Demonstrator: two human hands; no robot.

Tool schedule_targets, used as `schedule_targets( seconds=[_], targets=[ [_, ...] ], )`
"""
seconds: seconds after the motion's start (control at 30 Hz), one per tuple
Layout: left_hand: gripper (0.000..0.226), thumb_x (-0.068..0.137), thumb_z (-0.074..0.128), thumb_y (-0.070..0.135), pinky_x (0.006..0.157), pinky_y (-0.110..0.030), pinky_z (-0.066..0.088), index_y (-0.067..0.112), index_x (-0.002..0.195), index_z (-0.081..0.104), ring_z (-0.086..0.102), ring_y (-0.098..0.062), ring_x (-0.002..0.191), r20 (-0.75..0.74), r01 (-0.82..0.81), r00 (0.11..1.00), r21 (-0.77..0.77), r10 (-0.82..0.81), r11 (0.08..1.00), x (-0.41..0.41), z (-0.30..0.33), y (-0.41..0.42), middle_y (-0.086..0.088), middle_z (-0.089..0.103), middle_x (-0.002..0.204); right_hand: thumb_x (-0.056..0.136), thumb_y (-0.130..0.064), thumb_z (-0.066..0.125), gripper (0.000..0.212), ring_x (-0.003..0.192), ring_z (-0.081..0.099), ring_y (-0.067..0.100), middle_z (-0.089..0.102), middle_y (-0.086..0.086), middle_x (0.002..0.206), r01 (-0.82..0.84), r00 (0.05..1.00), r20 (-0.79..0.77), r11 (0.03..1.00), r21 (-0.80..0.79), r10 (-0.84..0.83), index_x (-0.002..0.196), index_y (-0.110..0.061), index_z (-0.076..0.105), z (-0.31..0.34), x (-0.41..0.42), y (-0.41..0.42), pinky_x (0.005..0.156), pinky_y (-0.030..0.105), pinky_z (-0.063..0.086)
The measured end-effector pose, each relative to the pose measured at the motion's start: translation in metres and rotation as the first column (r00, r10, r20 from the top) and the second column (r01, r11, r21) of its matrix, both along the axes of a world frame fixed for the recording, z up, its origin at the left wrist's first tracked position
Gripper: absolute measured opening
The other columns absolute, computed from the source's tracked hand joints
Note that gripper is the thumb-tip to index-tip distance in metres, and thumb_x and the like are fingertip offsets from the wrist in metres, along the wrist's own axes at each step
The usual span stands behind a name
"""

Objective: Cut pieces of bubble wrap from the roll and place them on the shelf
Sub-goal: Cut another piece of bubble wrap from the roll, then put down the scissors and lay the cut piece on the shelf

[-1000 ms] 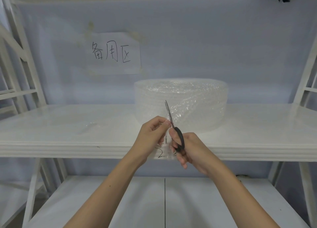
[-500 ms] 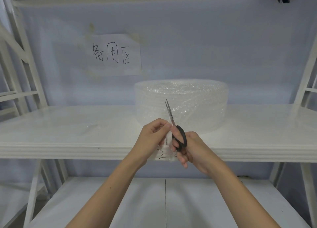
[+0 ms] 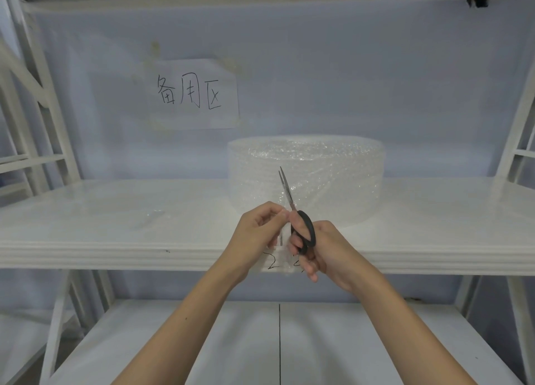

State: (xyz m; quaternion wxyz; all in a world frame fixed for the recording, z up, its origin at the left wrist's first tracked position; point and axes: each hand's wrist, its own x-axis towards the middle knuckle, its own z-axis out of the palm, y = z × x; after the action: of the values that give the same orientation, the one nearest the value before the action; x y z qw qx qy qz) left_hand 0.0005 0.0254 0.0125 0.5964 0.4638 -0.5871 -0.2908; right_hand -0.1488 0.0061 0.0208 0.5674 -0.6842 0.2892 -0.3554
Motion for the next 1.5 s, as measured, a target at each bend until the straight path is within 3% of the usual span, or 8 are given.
schedule_targets(
  seconds=[0.37, 0.53, 0.73, 0.87, 1.0, 1.2, 1.4, 1.5],
  targets=[
    [0.018, 0.095, 0.062, 0.022, 0.051, -0.016, 0.037, 0.01, 0.083, 0.068, 0.041, -0.008, 0.05, -0.001, 0.015, 1.0, 0.021, -0.015, 1.0, 0.001, 0.002, 0.002, 0.007, 0.049, 0.056, 0.076, -0.066, 0.056, 0.057, 0.033, 0.039, 0.016, 0.056, 0.008, 0.068, 0.003, 0.999, -0.038, 1.0, -0.029, -0.005, 0.062, -0.011, 0.048, 0.009, -0.001, -0.002, 0.035, 0.022, 0.031],
    [0.024, 0.095, 0.059, 0.016, 0.053, -0.024, 0.041, 0.018, 0.073, 0.067, 0.045, -0.014, 0.052, -0.151, -0.007, 0.988, 0.035, 0.012, 0.999, 0.01, 0.004, 0.002, 0.0, 0.048, 0.06, 0.082, -0.054, 0.064, 0.048, 0.034, 0.044, 0.017, 0.066, 0.009, 0.073, 0.011, 0.999, -0.053, 0.999, -0.047, -0.013, 0.058, -0.012, 0.058, 0.007, -0.006, 0.008, 0.034, 0.022, 0.034],
    [0.021, 0.095, 0.06, 0.014, 0.072, -0.025, 0.047, 0.016, 0.076, 0.067, 0.054, -0.013, 0.067, -0.283, -0.008, 0.959, 0.002, 0.008, 1.0, 0.013, 0.003, 0.0, 0.012, 0.066, 0.075, 0.091, -0.019, 0.061, 0.014, 0.057, 0.07, 0.018, 0.072, 0.001, 0.109, 0.279, 0.949, 0.181, 0.956, -0.087, -0.26, 0.099, -0.012, 0.071, 0.009, -0.029, 0.013, 0.034, 0.022, 0.047],
    [0.023, 0.095, 0.06, 0.012, 0.075, -0.026, 0.05, 0.016, 0.074, 0.068, 0.057, -0.01, 0.067, -0.284, 0.006, 0.959, -0.007, -0.008, 1.0, 0.012, 0.002, 0.0, 0.013, 0.068, 0.078, 0.094, -0.02, 0.06, 0.013, 0.061, 0.073, 0.015, 0.072, 0.008, 0.097, 0.487, 0.861, 0.203, 0.871, -0.065, -0.466, 0.09, -0.011, 0.069, 0.016, -0.064, -0.011, 0.04, 0.02, 0.05],
    [0.024, 0.094, 0.06, 0.012, 0.073, -0.024, 0.049, 0.017, 0.073, 0.068, 0.055, -0.013, 0.066, -0.27, 0.001, 0.963, -0.004, -0.002, 1.0, 0.012, 0.002, 0.0, 0.013, 0.067, 0.078, 0.09, -0.033, 0.063, 0.036, 0.051, 0.066, 0.02, 0.074, 0.018, 0.08, 0.634, 0.772, -0.01, 0.772, -0.056, -0.635, 0.086, 0.002, 0.07, 0.017, -0.096, -0.04, 0.04, 0.024, 0.049],
    [0.026, 0.094, 0.06, 0.013, 0.073, -0.024, 0.049, 0.019, 0.07, 0.069, 0.054, -0.014, 0.066, -0.242, -0.006, 0.97, 0.005, 0.007, 1.0, 0.011, 0.003, 0.0, 0.012, 0.066, 0.078, 0.09, -0.034, 0.056, 0.049, 0.048, 0.043, 0.027, 0.047, 0.009, 0.049, 0.611, 0.4, -0.381, 0.552, -0.567, -0.834, 0.052, -0.006, 0.042, 0.011, -0.112, -0.067, 0.048, 0.03, 0.03],
    [0.022, 0.094, 0.06, 0.014, 0.071, -0.024, 0.05, 0.016, 0.074, 0.07, 0.055, -0.015, 0.066, -0.233, -0.002, 0.972, 0.017, 0.006, 1.0, 0.013, 0.004, 0.001, 0.011, 0.067, 0.079, 0.099, -0.041, 0.04, 0.039, 0.064, 0.047, 0.031, 0.047, 0.01, 0.088, 0.42, 0.157, -0.405, 0.432, -0.798, -0.901, 0.086, -0.007, 0.052, -0.006, -0.105, -0.072, 0.058, 0.034, 0.036],
    [0.02, 0.094, 0.061, 0.014, 0.072, -0.027, 0.052, 0.014, 0.077, 0.072, 0.059, -0.017, 0.068, -0.236, 0.034, 0.971, 0.022, -0.028, 0.999, 0.017, 0.005, 0.0, 0.004, 0.069, 0.082, 0.099, -0.035, 0.042, 0.032, 0.069, 0.048, 0.032, 0.044, 0.013, 0.097, 0.384, 0.156, -0.263, 0.304, -0.872, -0.952, 0.095, -0.005, 0.054, -0.005, -0.096, -0.063, 0.059, 0.036, 0.04]
  ],
)
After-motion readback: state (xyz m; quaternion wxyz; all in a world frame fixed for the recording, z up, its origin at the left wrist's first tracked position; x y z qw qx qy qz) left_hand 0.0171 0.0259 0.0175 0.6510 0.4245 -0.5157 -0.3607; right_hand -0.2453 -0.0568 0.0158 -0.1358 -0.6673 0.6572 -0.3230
